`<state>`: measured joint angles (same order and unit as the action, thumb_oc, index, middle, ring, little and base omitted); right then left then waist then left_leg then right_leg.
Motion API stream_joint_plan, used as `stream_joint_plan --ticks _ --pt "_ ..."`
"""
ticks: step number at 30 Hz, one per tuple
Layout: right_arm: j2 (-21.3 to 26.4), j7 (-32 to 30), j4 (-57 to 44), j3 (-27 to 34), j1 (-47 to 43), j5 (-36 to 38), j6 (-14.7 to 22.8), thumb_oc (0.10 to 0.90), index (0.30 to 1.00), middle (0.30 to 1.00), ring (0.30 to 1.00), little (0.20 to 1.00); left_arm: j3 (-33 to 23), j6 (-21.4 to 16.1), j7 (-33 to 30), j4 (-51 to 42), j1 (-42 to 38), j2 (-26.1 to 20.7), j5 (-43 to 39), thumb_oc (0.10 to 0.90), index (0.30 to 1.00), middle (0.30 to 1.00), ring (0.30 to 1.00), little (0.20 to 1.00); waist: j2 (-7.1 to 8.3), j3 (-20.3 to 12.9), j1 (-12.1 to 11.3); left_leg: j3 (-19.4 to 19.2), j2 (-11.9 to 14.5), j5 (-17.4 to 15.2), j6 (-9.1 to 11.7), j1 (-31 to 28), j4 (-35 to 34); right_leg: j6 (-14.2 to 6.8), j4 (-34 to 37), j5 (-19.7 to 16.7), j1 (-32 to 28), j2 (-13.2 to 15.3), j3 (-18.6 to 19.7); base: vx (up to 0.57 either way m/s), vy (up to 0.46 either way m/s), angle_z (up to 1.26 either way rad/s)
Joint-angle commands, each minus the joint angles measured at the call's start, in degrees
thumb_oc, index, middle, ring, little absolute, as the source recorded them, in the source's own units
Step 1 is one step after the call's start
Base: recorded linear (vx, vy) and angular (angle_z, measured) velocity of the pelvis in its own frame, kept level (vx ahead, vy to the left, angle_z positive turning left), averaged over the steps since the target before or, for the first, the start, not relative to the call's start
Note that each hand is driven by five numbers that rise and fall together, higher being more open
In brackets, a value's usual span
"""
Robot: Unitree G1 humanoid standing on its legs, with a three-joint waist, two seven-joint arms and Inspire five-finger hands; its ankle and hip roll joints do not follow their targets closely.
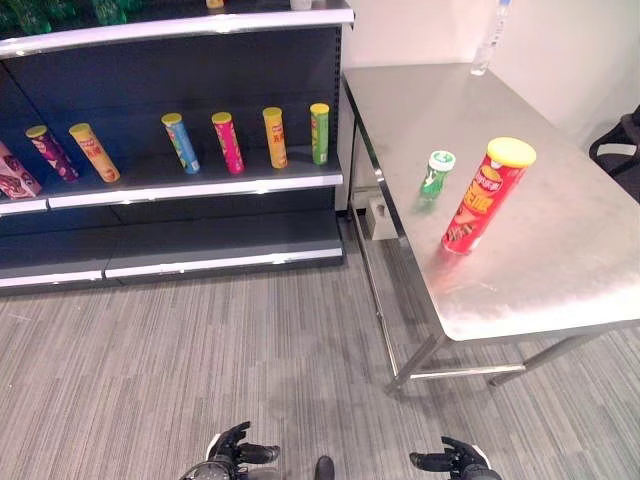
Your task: Put the goods on the table back onto the shelves and tidy them up.
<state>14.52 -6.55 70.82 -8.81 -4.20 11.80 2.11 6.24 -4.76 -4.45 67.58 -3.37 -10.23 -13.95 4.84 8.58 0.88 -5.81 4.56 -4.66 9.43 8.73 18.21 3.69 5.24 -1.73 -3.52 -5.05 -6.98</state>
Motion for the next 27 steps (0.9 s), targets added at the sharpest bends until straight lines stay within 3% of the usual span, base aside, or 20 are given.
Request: stream_joint_plan --ticks 1,2,4,5,6,7,10,11,15,21,24,27 --pt "3.16 -1.23 -1.28 0.76 1.74 -0.31 0.76 0.8 0.9 0.9 0.9 0.9 2.03 -1.8 -0.8 -0.26 -1.57 0.0 -1.39 0.8 0.9 0.9 0.9 0.9 -2.02 1.01 -1.99 2.01 1.51 4.74 -1.86 -2.84 -12.09 -12.14 -2.12 6.08 -1.61 5.54 -0.57 0.22 0.182 -0.08" --pt "3.13 -1.47 -1.14 0.8 1.81 -0.57 0.78 0.8 0.9 0.9 0.9 0.9 2.15 -2.02 -0.89 -0.17 -1.54 -0.12 -1.38 0.8 0.9 0.9 0.9 0.9 -2.48 1.1 -2.41 4.79 1.47 7.16 -0.95 -2.14 -15.82 -12.24 -1.91 6.67 -2.48 5.37 -0.02 0.22 0.185 -0.14" --pt "3.44 -1.74 -0.61 1.29 1.85 -0.84 0.78 0.8 0.9 0.9 0.9 0.9 2.24 -2.31 -0.9 0.04 -1.53 -0.12 -1.73 0.8 0.9 0.9 0.9 0.9 -3.18 0.84 -3.0 10.67 1.15 8.67 0.38 -0.3 -20.16 -12.6 -1.71 7.93 -3.89 5.47 2.05 0.19 0.173 -0.25" --pt "3.44 -1.74 -0.62 1.29 1.86 -0.84 0.78 0.8 0.9 0.9 0.9 0.9 2.24 -2.32 -0.9 0.04 -1.53 -0.12 -1.73 0.8 0.9 0.9 0.9 0.9 -3.13 0.98 -2.99 10.66 1.1 8.74 0.37 -0.57 -20.35 -12.6 -1.71 7.99 -4.08 5.52 2.03 0.21 0.244 -0.7" --pt "3.36 -1.61 -0.13 2.0 1.94 -0.82 0.62 0.8 0.9 0.9 0.9 0.9 2.09 -2.41 -0.78 1.11 -1.49 0.17 -1.84 0.8 0.9 0.9 0.9 0.9 -4.06 0.44 -2.78 13.05 1.23 9.61 0.83 -1.23 -22.62 -12.95 -1.42 8.47 -5.13 5.8 4.79 0.21 0.281 -0.83" --pt "3.28 -1.44 0.0 2.28 2.06 -1.12 0.58 0.8 0.9 0.9 0.9 0.9 2.06 -2.44 -0.71 1.23 -1.41 0.24 -1.6 0.8 0.9 0.9 0.9 0.9 -4.68 -0.08 -2.55 12.8 1.51 10.6 0.81 -1.8 -22.46 -13.42 -1.49 8.63 -5.09 6.2 5.34 0.25 0.404 -0.74" --pt "2.97 -1.6 -0.06 2.65 1.96 -1.2 0.4 0.8 0.9 0.9 0.9 0.9 2.12 -2.61 -0.86 1.07 -1.66 -0.02 -1.24 0.8 0.9 0.9 0.9 0.9 -4.68 -0.63 -2.4 11.03 1.02 10.3 0.22 -2.83 -22.64 -14.4 -1.64 8.04 -4.15 8.26 6.51 0.13 0.302 -0.72" --pt "2.55 -1.56 -0.46 2.92 1.6 -0.69 0.39 0.8 0.9 0.9 0.9 0.9 1.94 -2.64 -0.91 0.83 -2.3 -0.78 -1.27 0.8 0.9 0.9 0.9 0.9 -4.16 -1.04 -2.2 9.05 0.37 9.46 -0.59 -3.68 -22.41 -15.39 -2.02 7.23 -2.71 10.16 7.62 0.07 0.266 -0.9" --pt "1.66 -1.27 -0.65 2.68 0.43 -0.5 0.14 0.8 0.9 0.9 0.9 0.9 1.33 -2.47 -1.27 0.23 -3.81 -2.76 -1.62 0.8 0.9 0.9 0.9 0.9 -3.23 -1.54 -2.11 4.97 -1.39 6.92 -2.91 -4.65 -21.41 -16.79 -5.23 5.97 0.7 13.22 9.39 0.07 0.277 -0.51" --pt "1.02 -1.4 -1.24 2.34 0.35 -1.12 0.02 0.8 0.9 0.9 0.9 0.9 0.64 -2.41 -1.6 -0.29 -3.75 -3.93 -2.37 0.8 0.9 0.9 0.9 0.9 -3.23 -0.91 -2.38 -0.32 -1.36 4.69 -4.07 -7.25 -21.04 -17.41 -11.01 3.3 4.59 15.38 3.76 0.06 0.136 -0.46" --pt "1.23 -1.49 -0.13 1.92 0.78 -1.27 0.01 0.8 0.9 0.9 0.9 0.9 0.58 -2.12 -1.9 1.16 -4.05 -4.39 -2.06 0.8 0.9 0.9 0.9 0.9 -2.65 -1.55 -1.55 -1.57 -2.15 3.43 -4.68 -8.01 -21.08 -16.38 -7.5 2.71 6.84 12.57 1.19 0.08 0.033 -0.04" --pt "1.4 -1.28 1.16 2.1 1.62 -1.11 -0.14 0.8 0.9 0.9 0.9 0.9 0.66 -2.23 -1.38 0.97 -3.98 -3.99 -2.08 0.8 0.9 0.9 0.9 0.9 -2.14 -1.18 -0.84 -1.17 -2.84 3.13 -4.78 -8.37 -19.98 -16.8 -4.47 2.17 6.01 11.14 2.47 0.08 -0.007 0.01"
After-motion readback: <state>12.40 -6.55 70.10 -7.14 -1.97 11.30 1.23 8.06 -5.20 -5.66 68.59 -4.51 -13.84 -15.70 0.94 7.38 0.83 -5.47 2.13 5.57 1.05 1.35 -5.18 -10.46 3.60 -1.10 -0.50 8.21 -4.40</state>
